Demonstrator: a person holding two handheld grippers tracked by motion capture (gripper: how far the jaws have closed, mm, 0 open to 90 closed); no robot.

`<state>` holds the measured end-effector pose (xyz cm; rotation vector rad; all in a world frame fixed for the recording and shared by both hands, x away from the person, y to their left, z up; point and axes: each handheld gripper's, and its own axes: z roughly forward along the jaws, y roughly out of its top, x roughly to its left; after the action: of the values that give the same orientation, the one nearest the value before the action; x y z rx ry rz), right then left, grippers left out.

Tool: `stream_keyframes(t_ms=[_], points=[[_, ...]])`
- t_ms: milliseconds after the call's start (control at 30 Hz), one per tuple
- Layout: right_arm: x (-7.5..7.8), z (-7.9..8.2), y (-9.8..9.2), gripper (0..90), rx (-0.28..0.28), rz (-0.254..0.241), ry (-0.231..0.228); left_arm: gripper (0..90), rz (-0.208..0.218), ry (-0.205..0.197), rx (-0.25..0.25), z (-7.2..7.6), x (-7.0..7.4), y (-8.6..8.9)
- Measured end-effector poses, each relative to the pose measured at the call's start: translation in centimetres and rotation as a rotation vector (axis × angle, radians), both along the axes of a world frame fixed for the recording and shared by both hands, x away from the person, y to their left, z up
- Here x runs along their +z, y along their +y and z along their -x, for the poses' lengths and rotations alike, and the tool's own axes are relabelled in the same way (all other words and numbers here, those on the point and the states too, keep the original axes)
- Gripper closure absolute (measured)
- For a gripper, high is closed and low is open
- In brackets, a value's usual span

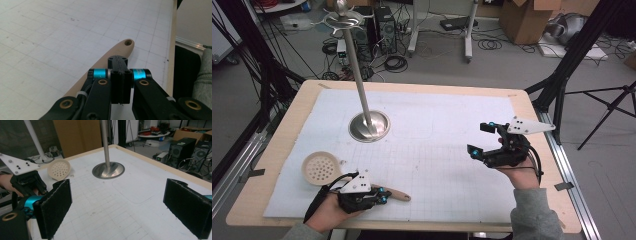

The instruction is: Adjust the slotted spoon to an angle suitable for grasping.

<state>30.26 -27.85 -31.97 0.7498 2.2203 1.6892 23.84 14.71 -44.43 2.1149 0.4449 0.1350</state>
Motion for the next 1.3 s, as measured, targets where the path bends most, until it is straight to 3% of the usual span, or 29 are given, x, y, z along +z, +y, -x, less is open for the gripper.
stream_keyframes(t_ms=[67,133,233,367,533,933,1100,1233,1300], points=[[0.0,0.0,0.0,7.2,-0.001,0.001,-0.002,89.6,-0.024,0.000,-0.003,-0.1,-0.2,-0.2],[-0.1,0.0,0.1,7.3,0.000,0.003,0.005,89.5,-0.021,-0.008,-0.003,-0.2,-0.3,-0.4],[-0.1,0.0,0.2,7.2,0.005,-0.003,0.005,89.5,-0.059,-0.059,0.001,-0.1,-0.4,-1.0],[0.0,0.1,0.3,7.2,0.011,-0.011,0.004,89.5,-0.087,-0.054,0.037,-0.8,-0.5,-1.3],[0.0,0.2,0.3,7.2,0.014,-0.006,0.006,89.6,-0.089,-0.055,0.111,-1.9,-0.5,-1.2],[0.0,0.5,-0.2,7.2,0.004,-0.005,0.008,89.6,-0.119,-0.090,0.209,-4.3,-0.5,-0.9],[0.0,0.5,-0.2,7.3,0.004,-0.001,0.008,89.5,-0.129,-0.108,0.233,-4.6,-0.5,-1.0],[-0.1,0.4,-0.1,7.2,0.004,0.002,0.010,89.5,-0.097,-0.095,0.274,-4.4,-0.2,0.2],[-0.3,0.3,-0.1,7.2,-0.007,0.005,0.022,89.5,-0.097,-0.095,0.323,-4.2,0.1,1.2]])
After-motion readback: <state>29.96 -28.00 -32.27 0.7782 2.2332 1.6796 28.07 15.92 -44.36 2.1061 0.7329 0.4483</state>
